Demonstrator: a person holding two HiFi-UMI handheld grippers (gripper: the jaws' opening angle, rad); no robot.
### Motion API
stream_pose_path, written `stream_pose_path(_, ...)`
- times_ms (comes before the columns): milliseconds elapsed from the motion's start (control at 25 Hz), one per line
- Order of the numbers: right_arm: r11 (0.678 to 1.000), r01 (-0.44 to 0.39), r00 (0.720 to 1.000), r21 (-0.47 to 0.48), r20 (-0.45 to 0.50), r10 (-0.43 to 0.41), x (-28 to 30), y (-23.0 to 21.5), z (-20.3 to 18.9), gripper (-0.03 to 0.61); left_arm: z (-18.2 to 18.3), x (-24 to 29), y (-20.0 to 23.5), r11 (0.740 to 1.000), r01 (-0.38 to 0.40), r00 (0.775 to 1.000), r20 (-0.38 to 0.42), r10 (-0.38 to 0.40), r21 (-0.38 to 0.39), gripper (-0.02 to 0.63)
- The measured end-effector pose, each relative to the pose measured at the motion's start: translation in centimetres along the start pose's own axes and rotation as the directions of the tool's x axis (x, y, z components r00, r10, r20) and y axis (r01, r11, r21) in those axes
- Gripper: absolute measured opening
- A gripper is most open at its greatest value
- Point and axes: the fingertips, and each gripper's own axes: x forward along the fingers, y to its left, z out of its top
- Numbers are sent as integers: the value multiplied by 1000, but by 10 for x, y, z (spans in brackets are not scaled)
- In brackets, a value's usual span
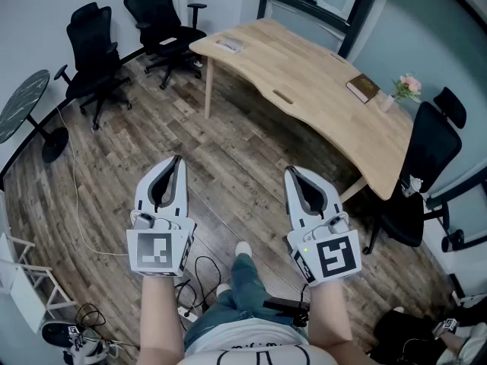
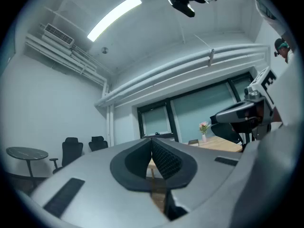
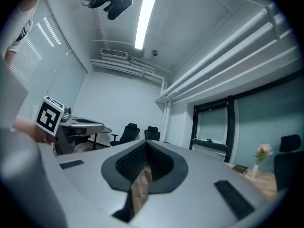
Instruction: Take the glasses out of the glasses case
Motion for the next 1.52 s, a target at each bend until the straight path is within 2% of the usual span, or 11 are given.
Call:
stream_pose_path(320,1000,7,1000,8,7,-7,-13,13,6,11,4,-20,0,1000,4,1000,1,-4,-5,17)
stream_pose_path(560,1000,4,999,20,32,-5,11,-4,7,11,10,0,9,1000,-13,1000,12,13,2,17)
stream_pose_path(880,999,-34,997,15,63,33,87,-59,2,11,2,87,18,999,-26,1000,2,26,19,17)
stream_pose_path(1120,996,-84,995,-18,52,85,146,-99,-7,11,-3,161,21,999,-34,999,-3,34,-1,17)
stream_pose_path(1520,994,-105,994,3,34,105,213,-149,-32,11,-36,241,36,998,-48,998,-50,47,-27,17)
